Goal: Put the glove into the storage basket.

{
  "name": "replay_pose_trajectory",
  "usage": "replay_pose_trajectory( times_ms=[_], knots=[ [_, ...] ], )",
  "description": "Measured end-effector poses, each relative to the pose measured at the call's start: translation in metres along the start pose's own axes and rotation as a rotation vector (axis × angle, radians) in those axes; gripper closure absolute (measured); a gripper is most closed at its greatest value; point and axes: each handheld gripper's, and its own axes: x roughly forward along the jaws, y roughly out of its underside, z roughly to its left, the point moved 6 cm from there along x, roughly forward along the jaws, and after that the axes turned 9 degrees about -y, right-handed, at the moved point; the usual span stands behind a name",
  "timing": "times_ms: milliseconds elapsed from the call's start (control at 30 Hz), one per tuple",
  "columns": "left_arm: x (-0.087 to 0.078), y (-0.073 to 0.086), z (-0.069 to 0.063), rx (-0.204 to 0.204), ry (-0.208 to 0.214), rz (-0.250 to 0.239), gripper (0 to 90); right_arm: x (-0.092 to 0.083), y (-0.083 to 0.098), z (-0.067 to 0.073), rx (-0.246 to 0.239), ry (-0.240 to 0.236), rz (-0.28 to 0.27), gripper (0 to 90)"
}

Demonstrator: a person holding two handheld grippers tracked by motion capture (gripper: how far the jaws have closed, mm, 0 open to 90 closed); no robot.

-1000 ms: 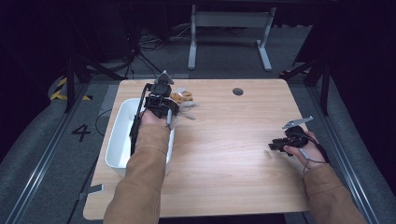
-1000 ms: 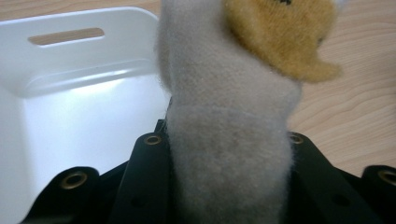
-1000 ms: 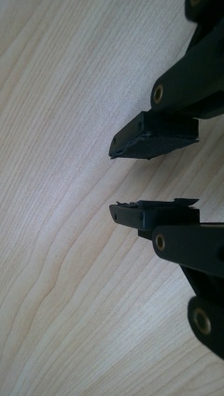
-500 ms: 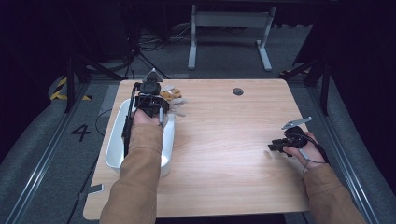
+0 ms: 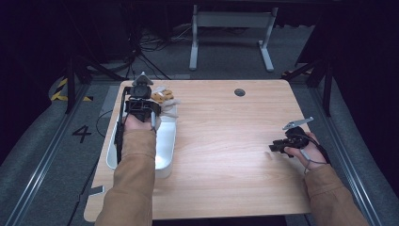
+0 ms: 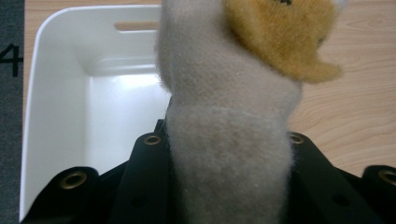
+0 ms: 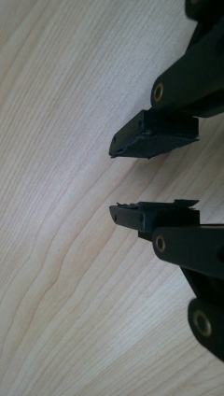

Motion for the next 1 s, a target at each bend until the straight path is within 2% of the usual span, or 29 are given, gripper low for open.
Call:
replay_pose_trajectory(
  times_ms=[133,300,567,667,1000],
  knots=[
    [0.006,0.002,0.008,-0.018,-0.005,0.005,69.2,0.002,0.0,0.0,-0.005,-0.003,0.007,65.3],
    [0.019,0.008,0.011,-0.03,-0.001,0.019,69.0,0.001,0.001,-0.001,0.006,-0.001,0.002,65.1],
    [0.032,0.02,0.02,-0.056,-0.001,0.008,68.7,0.001,0.004,-0.001,0.006,-0.002,0.008,64.7],
    [0.04,0.026,0.024,-0.065,-0.001,0.029,68.6,0.001,0.004,-0.001,0.004,0.002,0.011,64.7],
    [0.062,0.039,0.033,-0.097,-0.017,0.055,68.3,0.004,0.006,0.0,0.007,-0.007,0.017,64.5]
  ],
)
